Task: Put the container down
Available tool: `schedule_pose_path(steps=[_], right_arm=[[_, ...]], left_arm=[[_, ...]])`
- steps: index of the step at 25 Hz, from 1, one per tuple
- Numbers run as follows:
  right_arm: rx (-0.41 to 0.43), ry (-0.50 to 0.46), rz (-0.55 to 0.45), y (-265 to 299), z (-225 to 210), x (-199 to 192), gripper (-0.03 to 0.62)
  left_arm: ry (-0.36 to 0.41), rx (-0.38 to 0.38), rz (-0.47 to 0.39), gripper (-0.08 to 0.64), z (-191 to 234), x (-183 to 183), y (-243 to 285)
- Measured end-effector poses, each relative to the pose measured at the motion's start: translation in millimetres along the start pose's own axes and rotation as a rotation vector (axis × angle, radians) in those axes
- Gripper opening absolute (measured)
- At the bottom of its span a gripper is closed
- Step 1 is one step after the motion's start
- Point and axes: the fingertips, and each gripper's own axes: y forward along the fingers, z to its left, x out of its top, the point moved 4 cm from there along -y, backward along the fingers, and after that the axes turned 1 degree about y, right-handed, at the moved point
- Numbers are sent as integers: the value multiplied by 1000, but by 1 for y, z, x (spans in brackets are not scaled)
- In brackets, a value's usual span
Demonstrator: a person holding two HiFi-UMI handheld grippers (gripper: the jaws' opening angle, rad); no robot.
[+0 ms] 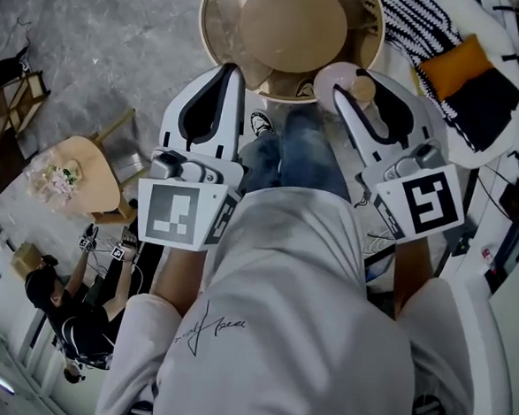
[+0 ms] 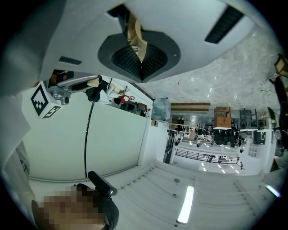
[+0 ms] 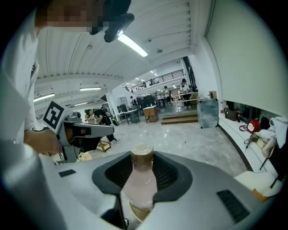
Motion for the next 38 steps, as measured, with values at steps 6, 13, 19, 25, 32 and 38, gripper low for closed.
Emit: schedule_pose_path(steps=[6, 13, 19, 25, 32, 38], right_arm=[[33, -19, 16, 11, -14, -3, 146], [53, -23, 23, 28, -24, -11, 146], [64, -16, 28, 42, -34, -23, 146], [65, -33, 28, 50, -38, -37, 146], [43, -13, 41, 63, -47, -54, 146], [31, -22, 29, 76, -55, -68, 146]], left_arm=[[-5, 9, -2, 18, -5, -6, 16], [-8, 32, 10, 17, 6, -19, 31], [-31, 69, 35, 17, 12, -35, 48], [-38, 87, 45, 17, 14, -53, 57], [-10, 69, 46, 17, 16, -70, 77], [-24, 77, 57, 17, 23, -87, 88]])
